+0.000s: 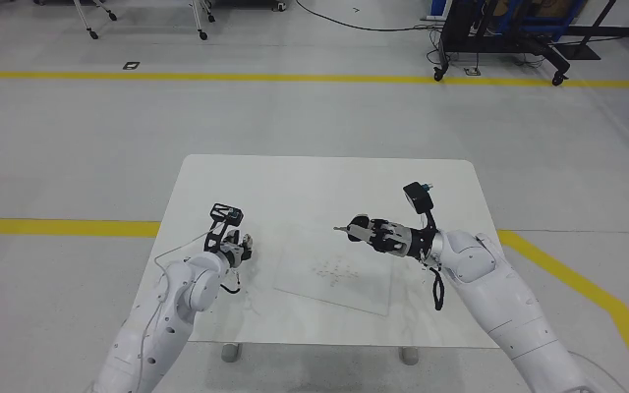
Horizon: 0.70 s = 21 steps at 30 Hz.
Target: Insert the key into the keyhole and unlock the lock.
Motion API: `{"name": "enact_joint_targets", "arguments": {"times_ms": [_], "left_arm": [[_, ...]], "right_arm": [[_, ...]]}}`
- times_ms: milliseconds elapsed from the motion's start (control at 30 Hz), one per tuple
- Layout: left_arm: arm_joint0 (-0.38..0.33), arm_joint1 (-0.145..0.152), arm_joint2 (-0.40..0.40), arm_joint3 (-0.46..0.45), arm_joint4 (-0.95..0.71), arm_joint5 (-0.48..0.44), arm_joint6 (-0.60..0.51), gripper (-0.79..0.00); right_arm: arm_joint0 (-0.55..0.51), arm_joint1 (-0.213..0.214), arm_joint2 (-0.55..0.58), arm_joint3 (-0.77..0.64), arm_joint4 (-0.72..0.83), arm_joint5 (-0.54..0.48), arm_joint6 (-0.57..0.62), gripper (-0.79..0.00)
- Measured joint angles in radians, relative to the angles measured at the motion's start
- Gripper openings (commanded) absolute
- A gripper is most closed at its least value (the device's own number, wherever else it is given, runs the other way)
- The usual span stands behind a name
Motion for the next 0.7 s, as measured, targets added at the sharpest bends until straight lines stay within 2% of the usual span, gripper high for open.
{"name": "enact_joint_targets", "arguments": {"times_ms": [33, 67, 433, 500, 700], "left_arm": [[-0.003, -0.001, 0.001, 0.003, 0.001, 0.003, -0.002, -0.646], [-0.005, -0.002, 0.002, 0.005, 0.002, 0.005, -0.002, -0.785], [-0.003, -0.010, -0.001, 0.007, 0.017, 0.016, 0.012, -0.785], [0.000, -0.010, -0.012, 0.008, -0.020, -0.019, 0.027, -0.785], [0.022, 0.000, -0.079, 0.027, -0.157, -0.212, 0.074, -0.785]], "right_arm": [[0.000, 0.000, 0.000, 0.000, 0.000, 0.000, 0.000, -0.785], [0.000, 0.000, 0.000, 0.000, 0.000, 0.000, 0.000, -0.785], [0.000, 0.000, 0.000, 0.000, 0.000, 0.000, 0.000, -0.785], [0.000, 0.000, 0.000, 0.000, 0.000, 0.000, 0.000, -0.785], [0.000, 0.000, 0.000, 0.000, 0.000, 0.000, 0.000, -0.785]]}}
